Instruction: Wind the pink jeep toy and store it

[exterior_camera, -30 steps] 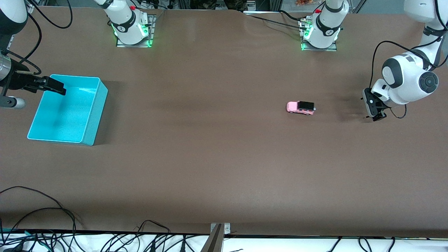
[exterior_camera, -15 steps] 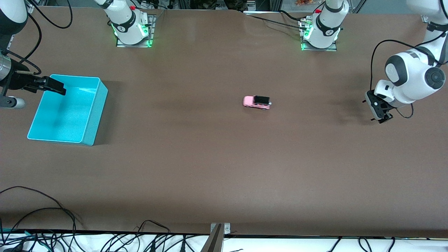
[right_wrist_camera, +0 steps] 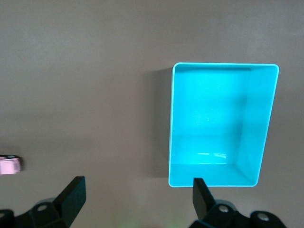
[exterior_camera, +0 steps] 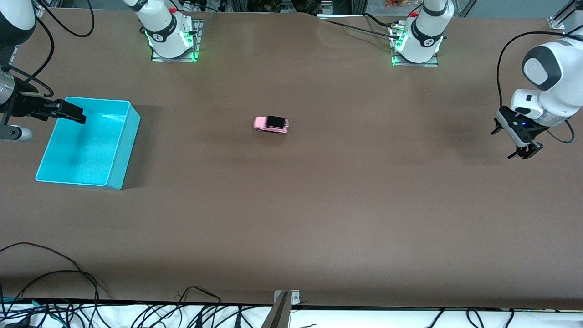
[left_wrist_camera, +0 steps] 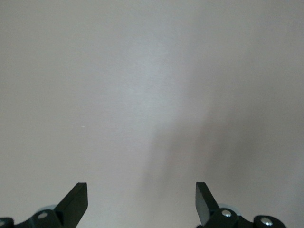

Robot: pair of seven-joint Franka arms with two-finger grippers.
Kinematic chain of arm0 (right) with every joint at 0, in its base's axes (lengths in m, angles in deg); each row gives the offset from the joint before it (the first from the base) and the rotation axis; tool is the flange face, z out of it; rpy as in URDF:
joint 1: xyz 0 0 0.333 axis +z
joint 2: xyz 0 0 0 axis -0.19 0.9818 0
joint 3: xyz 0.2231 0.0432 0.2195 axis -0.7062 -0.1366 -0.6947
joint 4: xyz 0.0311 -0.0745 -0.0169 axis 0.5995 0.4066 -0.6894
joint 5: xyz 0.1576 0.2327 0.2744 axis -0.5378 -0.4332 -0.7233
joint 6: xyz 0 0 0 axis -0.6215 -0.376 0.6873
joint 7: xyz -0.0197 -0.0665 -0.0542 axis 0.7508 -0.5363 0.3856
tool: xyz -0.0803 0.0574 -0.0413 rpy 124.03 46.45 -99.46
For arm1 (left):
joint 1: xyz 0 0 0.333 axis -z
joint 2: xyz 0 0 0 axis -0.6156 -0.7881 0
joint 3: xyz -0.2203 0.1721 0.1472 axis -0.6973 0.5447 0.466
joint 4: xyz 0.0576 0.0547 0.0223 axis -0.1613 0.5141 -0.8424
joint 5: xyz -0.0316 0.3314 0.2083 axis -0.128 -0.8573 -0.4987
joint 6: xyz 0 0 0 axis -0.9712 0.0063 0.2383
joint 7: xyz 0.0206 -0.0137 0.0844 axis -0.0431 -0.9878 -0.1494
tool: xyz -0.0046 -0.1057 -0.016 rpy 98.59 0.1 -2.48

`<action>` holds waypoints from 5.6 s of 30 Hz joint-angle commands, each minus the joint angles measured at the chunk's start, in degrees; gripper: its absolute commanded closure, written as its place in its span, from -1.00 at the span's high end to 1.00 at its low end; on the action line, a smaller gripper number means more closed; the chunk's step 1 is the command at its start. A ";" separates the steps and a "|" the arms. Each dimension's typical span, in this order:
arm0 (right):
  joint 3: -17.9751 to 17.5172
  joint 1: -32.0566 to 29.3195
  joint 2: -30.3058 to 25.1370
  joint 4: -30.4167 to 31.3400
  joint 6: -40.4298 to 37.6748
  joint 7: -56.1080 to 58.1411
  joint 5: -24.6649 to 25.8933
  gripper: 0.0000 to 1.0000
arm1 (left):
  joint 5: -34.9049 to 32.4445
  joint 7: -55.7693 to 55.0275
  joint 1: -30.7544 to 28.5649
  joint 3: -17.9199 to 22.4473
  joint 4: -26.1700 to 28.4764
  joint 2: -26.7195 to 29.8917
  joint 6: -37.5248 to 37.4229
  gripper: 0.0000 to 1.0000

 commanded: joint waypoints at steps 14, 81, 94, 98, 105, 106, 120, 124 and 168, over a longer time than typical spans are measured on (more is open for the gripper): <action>0.23 0.02 0.28 -1.00 -0.49 -0.14 -0.91 1.00 | 0.84 -10.95 -0.06 -3.68 -5.63 6.69 -9.99 1.00; 2.34 0.28 -22.05 48.31 20.60 47.47 0.23 1.00 | -5.49 -71.23 0.11 -17.48 -41.49 8.45 -58.07 1.00; 2.51 0.28 -13.52 54.63 35.45 69.99 0.15 1.00 | -4.52 -88.39 -0.41 -20.21 -43.68 7.40 -60.44 1.00; 2.51 0.28 -12.90 58.05 39.93 72.88 0.23 1.00 | -4.52 -88.92 -0.41 -20.39 -46.32 5.56 -62.29 1.00; 2.51 0.28 -10.62 62.37 47.67 79.39 0.23 1.00 | -4.52 -94.01 1.34 -19.16 -47.47 4.76 -62.99 1.00; 2.51 0.28 -10.09 62.54 48.29 79.92 0.15 1.00 | -4.61 -94.54 2.30 -18.81 -47.47 4.76 -62.99 1.00; 2.60 0.20 -7.45 69.22 59.01 82.83 0.15 1.00 | -2.94 -94.89 8.55 -10.63 -48.96 3.44 -63.52 1.00; 2.95 0.11 -5.52 70.45 62.70 84.41 0.15 1.00 | -3.29 -94.81 8.46 -10.72 -48.96 2.74 -63.70 1.00; -7.59 0.55 -2.97 46.66 38.74 76.94 -3.46 -1.00 | -3.03 -94.19 7.67 -10.81 -48.87 2.21 -63.70 1.00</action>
